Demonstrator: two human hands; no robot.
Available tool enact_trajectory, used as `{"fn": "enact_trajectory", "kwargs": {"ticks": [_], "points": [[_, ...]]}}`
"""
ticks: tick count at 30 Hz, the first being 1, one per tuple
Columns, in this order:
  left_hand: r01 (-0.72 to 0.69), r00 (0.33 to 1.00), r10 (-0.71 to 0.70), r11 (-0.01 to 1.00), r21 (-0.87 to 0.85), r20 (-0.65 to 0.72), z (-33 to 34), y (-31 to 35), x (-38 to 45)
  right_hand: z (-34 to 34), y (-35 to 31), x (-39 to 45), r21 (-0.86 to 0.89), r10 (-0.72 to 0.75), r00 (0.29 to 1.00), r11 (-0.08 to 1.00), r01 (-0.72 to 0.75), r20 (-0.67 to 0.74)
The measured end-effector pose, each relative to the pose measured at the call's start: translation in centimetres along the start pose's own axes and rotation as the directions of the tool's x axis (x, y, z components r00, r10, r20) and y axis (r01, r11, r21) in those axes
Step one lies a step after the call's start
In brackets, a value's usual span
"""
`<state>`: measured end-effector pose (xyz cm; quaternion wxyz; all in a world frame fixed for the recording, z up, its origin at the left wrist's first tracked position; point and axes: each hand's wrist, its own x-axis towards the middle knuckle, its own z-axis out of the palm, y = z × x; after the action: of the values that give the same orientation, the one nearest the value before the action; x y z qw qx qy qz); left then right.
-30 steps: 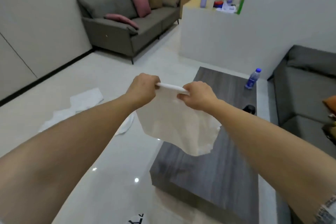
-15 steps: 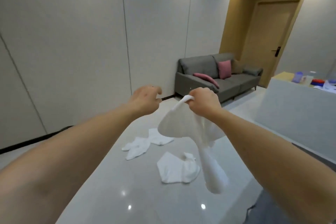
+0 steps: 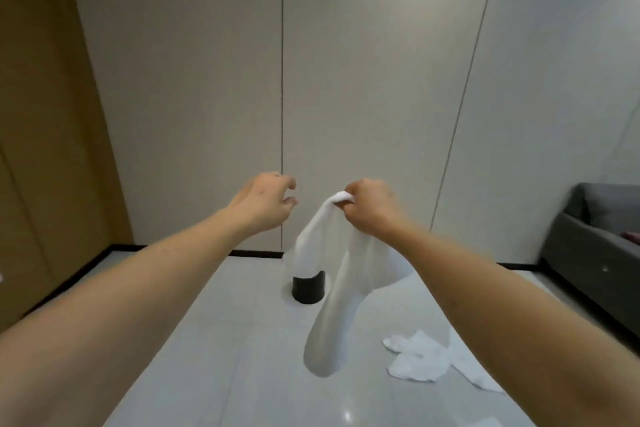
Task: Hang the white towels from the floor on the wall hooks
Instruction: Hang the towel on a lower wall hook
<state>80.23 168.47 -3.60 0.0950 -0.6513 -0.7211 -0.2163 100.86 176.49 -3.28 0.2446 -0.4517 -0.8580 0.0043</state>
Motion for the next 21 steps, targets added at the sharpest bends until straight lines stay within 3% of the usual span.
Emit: {"fn": "enact_trajectory", "kwargs": {"ticks": [8, 14, 21], "points": [[0.201, 0.978, -0.189, 0.969, 0.147, -0.089, -4.6, -15.4, 8.3, 7.2, -12.6, 19.3, 0.146, -0.293, 0.955, 0.944, 0.296, -0.041], [0.344, 0.932, -0.312, 0.922, 0.180, -0.182, -7.0, -26.2, 11.9, 12.7, -22.7, 29.7, 0.268, -0.431, 0.901, 0.864, 0.426, -0.043], [0.457, 0.885, -0.420, 0.866, 0.202, -0.200, -7.8, -40.5, 12.2, 20.6, -35.4, 38.1, 0.341, -0.533, 0.843, 0.781, 0.523, -0.071]]}}
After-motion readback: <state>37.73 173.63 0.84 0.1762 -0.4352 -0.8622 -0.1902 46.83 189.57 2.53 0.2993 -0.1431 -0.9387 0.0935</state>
